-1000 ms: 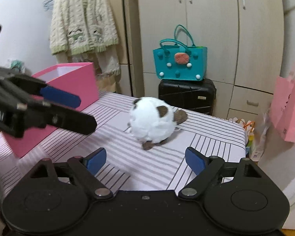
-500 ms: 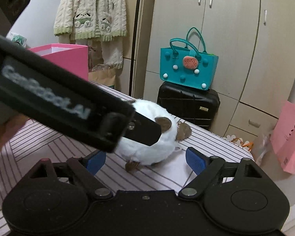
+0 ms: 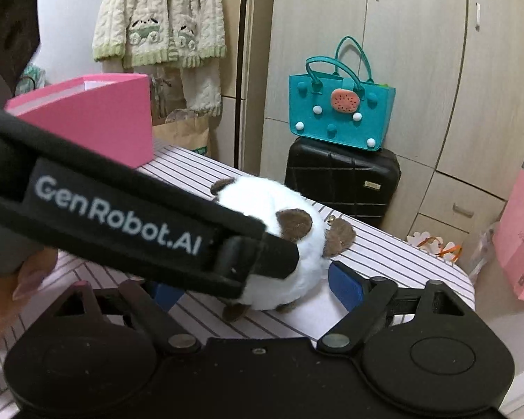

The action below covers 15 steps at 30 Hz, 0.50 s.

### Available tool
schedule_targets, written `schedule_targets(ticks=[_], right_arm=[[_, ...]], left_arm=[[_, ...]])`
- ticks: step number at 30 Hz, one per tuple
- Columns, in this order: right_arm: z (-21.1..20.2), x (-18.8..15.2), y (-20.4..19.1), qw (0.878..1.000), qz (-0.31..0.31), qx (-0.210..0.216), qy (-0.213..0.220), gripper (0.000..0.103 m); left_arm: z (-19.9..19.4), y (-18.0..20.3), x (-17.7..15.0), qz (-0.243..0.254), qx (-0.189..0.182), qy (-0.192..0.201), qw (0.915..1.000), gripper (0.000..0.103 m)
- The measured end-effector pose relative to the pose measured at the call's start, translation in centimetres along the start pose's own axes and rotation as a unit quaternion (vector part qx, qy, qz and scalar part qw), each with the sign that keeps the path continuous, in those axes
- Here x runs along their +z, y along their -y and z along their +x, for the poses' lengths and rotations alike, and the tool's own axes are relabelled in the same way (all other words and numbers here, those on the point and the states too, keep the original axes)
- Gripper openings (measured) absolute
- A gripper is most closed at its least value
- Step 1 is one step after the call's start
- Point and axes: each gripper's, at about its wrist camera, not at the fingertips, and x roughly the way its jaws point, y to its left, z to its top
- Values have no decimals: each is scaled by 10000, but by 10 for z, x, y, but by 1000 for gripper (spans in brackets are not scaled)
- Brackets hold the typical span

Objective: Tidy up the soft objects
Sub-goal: 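Close the left tool on the white plush toy while the right tool grips it too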

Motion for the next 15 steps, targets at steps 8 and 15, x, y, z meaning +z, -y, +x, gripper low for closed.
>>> schedule_targets(ticks=[8,15], right_arm=[[-11,-1,-3,10000,38,6,70,74],[-25,-9,-15,10000,-21,24,17,74]], left_arm=[[-5,-15,-9,-375,-453,-44,9983,53],[-16,-19,-25,-688,-561,-197,9959,51]])
